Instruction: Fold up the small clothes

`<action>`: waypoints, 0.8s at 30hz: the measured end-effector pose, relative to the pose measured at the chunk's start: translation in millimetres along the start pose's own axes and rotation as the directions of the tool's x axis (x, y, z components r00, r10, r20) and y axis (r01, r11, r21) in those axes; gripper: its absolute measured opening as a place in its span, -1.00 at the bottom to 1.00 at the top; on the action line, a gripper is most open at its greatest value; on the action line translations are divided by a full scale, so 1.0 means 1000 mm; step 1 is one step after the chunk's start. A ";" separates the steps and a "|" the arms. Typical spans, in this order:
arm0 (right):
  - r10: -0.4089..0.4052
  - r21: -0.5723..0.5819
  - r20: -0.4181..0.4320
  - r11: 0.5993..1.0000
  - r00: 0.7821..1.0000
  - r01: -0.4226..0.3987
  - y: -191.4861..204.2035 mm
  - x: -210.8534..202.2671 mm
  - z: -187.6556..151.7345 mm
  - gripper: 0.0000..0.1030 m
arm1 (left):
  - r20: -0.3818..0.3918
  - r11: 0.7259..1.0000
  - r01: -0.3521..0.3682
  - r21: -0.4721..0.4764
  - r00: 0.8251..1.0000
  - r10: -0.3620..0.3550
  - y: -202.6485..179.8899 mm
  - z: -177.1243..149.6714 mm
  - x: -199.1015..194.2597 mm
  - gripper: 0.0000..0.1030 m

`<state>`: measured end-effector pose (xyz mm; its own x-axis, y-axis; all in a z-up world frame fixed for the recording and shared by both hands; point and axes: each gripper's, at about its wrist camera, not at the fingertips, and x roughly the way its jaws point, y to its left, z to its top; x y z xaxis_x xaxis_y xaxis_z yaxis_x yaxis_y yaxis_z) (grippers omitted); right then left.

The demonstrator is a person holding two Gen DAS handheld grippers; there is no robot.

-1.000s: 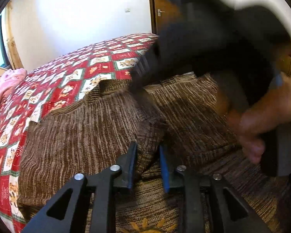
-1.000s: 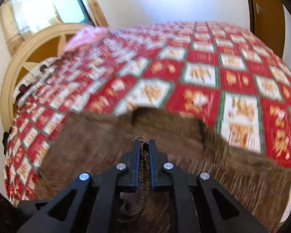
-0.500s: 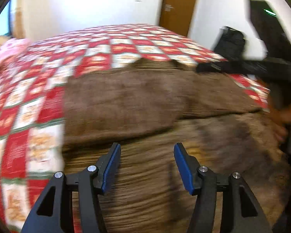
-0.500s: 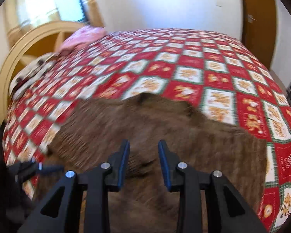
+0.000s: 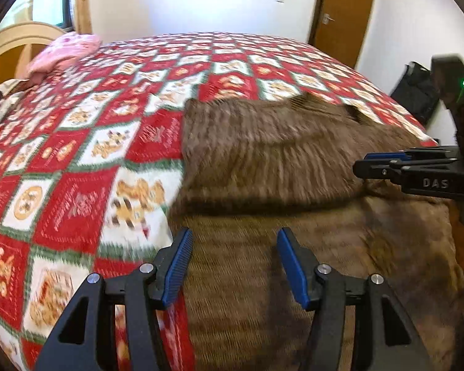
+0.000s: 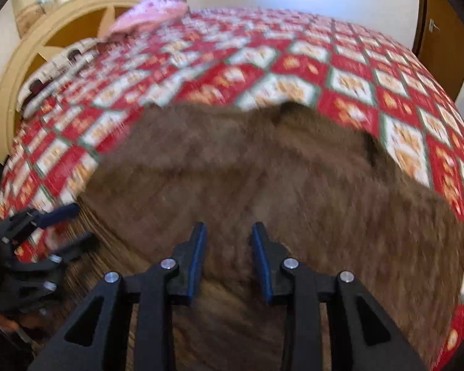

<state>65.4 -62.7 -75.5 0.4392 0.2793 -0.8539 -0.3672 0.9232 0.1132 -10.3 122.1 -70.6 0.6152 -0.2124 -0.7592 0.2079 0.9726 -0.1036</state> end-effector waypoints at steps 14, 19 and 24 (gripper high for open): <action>-0.037 0.058 0.135 0.998 0.990 0.030 -0.006 -0.068 -0.030 -0.30 | 0.114 0.987 -0.145 -0.069 0.982 0.152 0.024 0.053 0.006 0.13; 0.040 0.050 0.096 0.998 0.995 -0.045 0.014 -0.030 -0.009 -0.35 | 0.011 0.971 -0.224 -0.084 0.974 0.226 0.031 0.037 0.035 0.14; 0.076 0.079 0.053 0.994 0.996 -0.080 0.010 -0.005 -0.029 -0.48 | 0.025 0.965 -0.224 -0.135 0.973 0.230 0.044 0.028 0.029 0.28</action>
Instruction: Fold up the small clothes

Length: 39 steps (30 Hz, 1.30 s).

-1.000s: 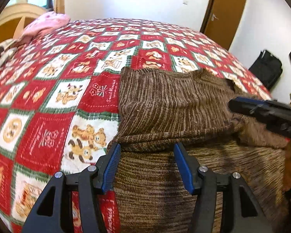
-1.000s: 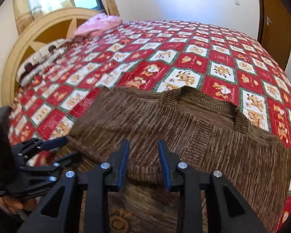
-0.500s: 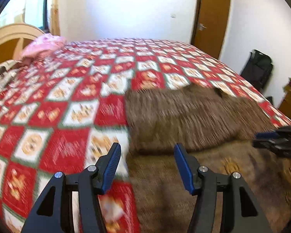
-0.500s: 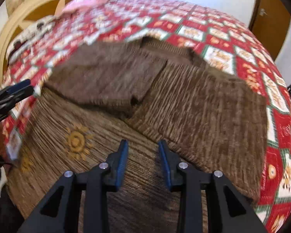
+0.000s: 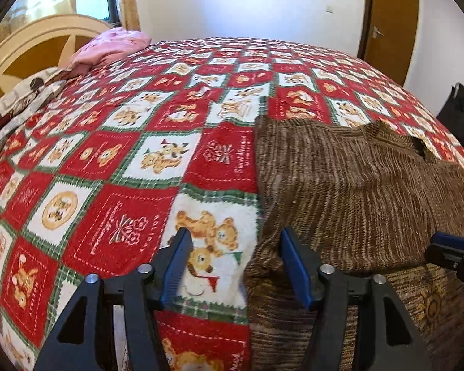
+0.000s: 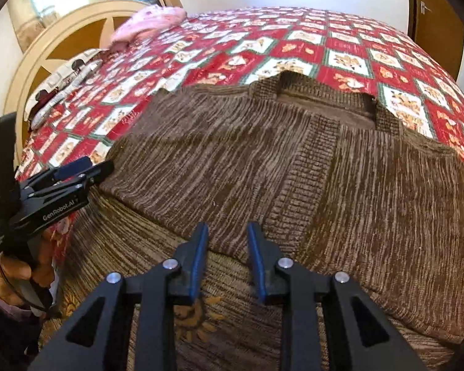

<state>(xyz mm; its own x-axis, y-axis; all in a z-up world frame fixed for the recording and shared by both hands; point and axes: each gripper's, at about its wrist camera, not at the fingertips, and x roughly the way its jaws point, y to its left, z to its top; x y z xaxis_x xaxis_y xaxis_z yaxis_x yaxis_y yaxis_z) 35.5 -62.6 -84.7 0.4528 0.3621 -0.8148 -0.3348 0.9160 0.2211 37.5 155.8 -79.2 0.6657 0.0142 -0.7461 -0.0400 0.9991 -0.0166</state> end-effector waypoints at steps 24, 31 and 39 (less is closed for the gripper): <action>0.020 0.231 0.357 0.967 0.934 -0.109 -0.027 -0.195 -0.120 -0.08 | 0.248 0.874 0.455 0.171 0.839 -0.485 0.038 -0.047 -0.170 0.29; -0.098 0.246 0.285 0.969 0.953 0.026 -0.025 -0.213 -0.171 0.02 | 0.095 0.819 0.420 0.390 0.866 -0.490 0.012 -0.106 -0.200 0.33; -0.194 0.307 0.138 0.941 0.971 0.144 -0.044 -0.231 -0.217 0.02 | -0.029 0.816 0.478 0.325 0.868 -0.496 0.012 -0.155 -0.189 0.33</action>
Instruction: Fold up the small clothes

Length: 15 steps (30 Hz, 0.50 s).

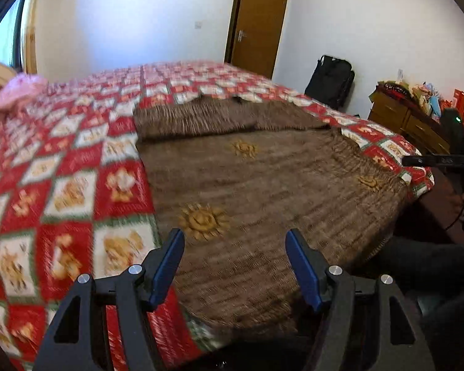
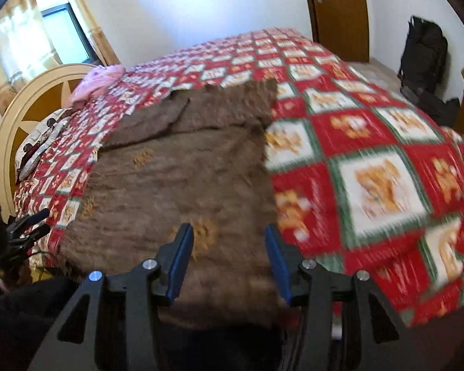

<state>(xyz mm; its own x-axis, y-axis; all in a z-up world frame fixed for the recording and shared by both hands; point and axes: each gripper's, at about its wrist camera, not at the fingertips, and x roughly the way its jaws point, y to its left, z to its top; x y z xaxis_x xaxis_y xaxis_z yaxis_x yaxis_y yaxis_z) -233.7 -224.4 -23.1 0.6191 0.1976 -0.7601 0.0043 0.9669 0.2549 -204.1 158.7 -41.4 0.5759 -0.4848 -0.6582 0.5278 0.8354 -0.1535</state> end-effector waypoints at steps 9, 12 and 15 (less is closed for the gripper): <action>0.079 0.094 -0.124 0.993 0.989 -0.068 -0.029 -0.002 -0.050 0.02 | -0.070 0.990 0.142 0.004 0.988 -0.141 0.001 -0.045 -0.023 0.33; 0.136 0.135 -0.106 0.983 0.985 -0.122 -0.035 0.009 -0.051 0.03 | -0.069 0.993 0.115 0.041 0.991 -0.112 0.000 -0.048 -0.023 0.34; 0.162 0.129 -0.101 0.980 0.982 -0.149 -0.036 0.014 -0.054 0.04 | -0.062 0.993 0.116 -0.021 0.991 -0.117 0.007 -0.047 -0.016 0.33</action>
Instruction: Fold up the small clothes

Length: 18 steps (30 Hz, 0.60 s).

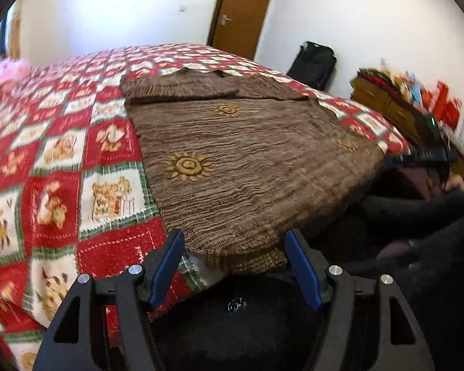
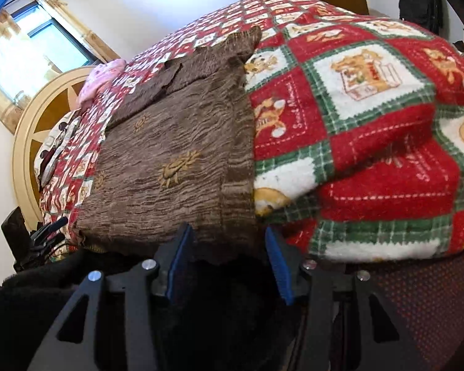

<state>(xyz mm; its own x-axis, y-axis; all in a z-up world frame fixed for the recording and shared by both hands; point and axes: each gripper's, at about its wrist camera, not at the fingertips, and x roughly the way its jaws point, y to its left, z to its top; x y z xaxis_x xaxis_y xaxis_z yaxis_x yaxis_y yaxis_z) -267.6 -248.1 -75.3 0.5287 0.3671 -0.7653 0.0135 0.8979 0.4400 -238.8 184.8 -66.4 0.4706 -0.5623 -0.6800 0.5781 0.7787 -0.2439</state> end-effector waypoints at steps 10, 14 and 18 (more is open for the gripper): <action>0.141 0.048 -0.021 0.989 0.990 -0.139 -0.005 0.014 -0.009 -0.16 | -0.031 0.995 0.083 -0.055 0.996 -0.085 0.001 -0.003 0.012 0.33; 0.141 0.034 -0.056 0.990 0.988 -0.140 -0.006 0.013 -0.010 -0.64 | -0.037 1.000 -0.002 0.003 0.999 0.002 -0.004 -0.002 0.011 0.33; 0.203 -0.034 -0.068 0.978 0.977 -0.205 0.010 -0.001 -0.007 -0.68 | -0.034 0.999 -0.044 0.006 0.998 0.044 0.000 0.000 0.009 0.33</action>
<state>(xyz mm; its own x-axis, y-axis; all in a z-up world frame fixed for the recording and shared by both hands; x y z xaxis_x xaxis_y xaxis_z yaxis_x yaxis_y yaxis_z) -273.7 -237.9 -73.0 0.4613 0.5571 -0.6905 -0.1240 0.8111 0.5716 -234.5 180.1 -72.6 0.4727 -0.5179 -0.7130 0.5606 0.8010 -0.2101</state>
